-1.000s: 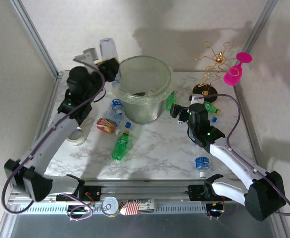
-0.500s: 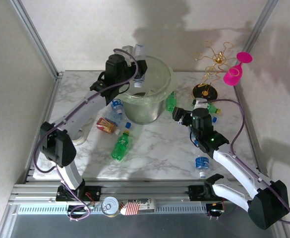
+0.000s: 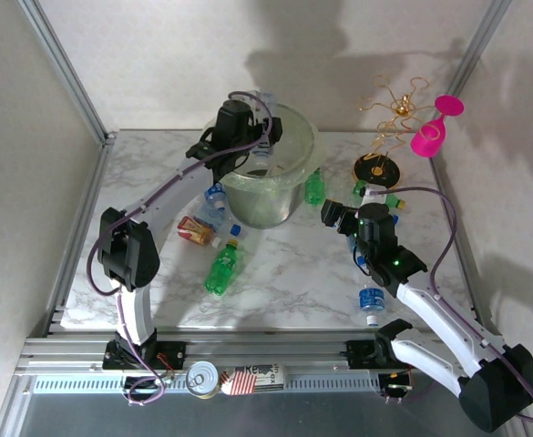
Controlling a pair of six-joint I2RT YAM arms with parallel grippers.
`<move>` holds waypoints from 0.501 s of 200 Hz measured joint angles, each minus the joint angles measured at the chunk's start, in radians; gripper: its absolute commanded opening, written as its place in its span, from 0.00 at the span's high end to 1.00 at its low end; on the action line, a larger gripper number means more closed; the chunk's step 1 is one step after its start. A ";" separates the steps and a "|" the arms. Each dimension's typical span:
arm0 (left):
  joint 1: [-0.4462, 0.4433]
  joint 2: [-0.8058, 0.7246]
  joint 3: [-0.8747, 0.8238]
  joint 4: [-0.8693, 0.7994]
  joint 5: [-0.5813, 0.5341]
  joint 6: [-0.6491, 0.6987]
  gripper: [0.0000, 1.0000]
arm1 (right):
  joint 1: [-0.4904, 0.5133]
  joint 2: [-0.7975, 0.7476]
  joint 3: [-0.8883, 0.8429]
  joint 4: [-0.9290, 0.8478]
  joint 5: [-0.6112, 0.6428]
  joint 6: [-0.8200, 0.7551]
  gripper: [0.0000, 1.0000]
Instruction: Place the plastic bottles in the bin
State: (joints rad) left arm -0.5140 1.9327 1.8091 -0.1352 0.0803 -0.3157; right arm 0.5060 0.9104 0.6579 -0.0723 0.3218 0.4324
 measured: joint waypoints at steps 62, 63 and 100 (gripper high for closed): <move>-0.002 -0.001 0.003 -0.002 -0.021 0.007 0.00 | -0.003 0.000 0.000 -0.003 -0.001 0.002 0.01; -0.002 -0.001 0.003 -0.002 -0.022 0.006 0.00 | -0.003 0.000 0.000 -0.003 -0.001 0.002 0.01; -0.008 -0.016 0.003 -0.005 -0.025 0.006 0.00 | -0.003 0.000 0.000 -0.003 -0.001 0.002 0.01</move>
State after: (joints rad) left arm -0.5224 1.9167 1.8122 -0.1398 0.0555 -0.3096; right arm 0.5034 0.9104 0.6579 -0.0753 0.3210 0.4347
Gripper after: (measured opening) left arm 0.994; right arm 0.987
